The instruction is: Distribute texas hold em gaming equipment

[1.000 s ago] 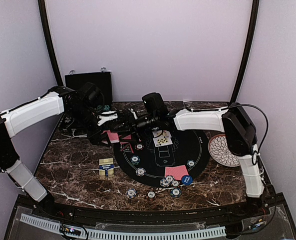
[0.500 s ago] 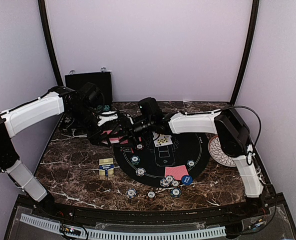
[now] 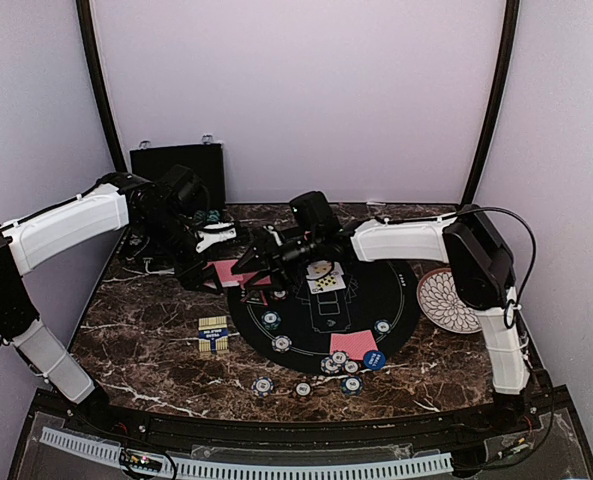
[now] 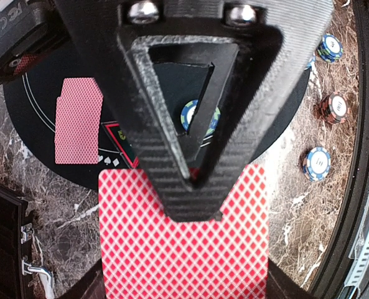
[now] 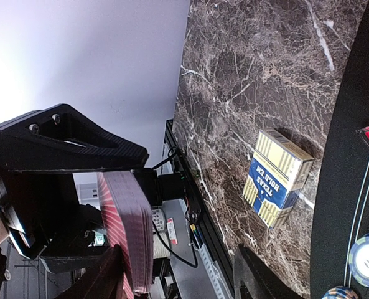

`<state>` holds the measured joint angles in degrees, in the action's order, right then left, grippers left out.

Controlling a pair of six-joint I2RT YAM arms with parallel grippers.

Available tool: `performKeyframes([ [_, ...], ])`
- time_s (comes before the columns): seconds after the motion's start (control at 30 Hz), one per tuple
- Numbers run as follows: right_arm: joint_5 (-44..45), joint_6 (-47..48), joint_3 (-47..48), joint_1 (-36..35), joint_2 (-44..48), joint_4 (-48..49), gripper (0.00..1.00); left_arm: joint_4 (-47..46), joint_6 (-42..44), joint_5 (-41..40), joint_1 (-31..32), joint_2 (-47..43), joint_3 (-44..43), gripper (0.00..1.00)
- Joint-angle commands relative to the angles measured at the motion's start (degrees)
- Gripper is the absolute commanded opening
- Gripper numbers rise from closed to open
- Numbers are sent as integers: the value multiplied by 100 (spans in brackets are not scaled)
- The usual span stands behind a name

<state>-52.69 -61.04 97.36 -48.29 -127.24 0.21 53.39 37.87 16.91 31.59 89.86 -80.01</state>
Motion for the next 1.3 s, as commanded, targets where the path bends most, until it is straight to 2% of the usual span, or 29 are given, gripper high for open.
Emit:
performKeyframes([
  [0.0, 114, 176, -149, 39, 236, -275, 57, -74, 15, 94, -31, -268, -176, 0],
  [0.1, 60, 21, -197, 42, 357, -65, 52, -84, 10, 88, -32, -275, -145, 0],
  [0.27, 15, -350, -195, 27, 423, 496, 52, -98, 10, 94, -31, -276, -99, 0],
  [0.5, -18, -185, 244, -100, 67, 122, 53, -102, 18, 83, -31, -290, -67, 0],
  [0.6, -14, -143, 269, -110, 19, 72, 50, -107, 17, 61, -32, -323, -16, 0],
  [0.77, 66, 97, 283, -69, 99, -268, 35, -126, 27, 32, -31, -341, 19, 0],
  [1.07, 181, 391, 111, 90, 484, -627, 17, -133, 19, 27, -33, -324, 51, 0],
  [1.27, 126, 256, 65, 101, 611, -459, 11, -140, 30, 4, -36, -299, 58, 0],
])
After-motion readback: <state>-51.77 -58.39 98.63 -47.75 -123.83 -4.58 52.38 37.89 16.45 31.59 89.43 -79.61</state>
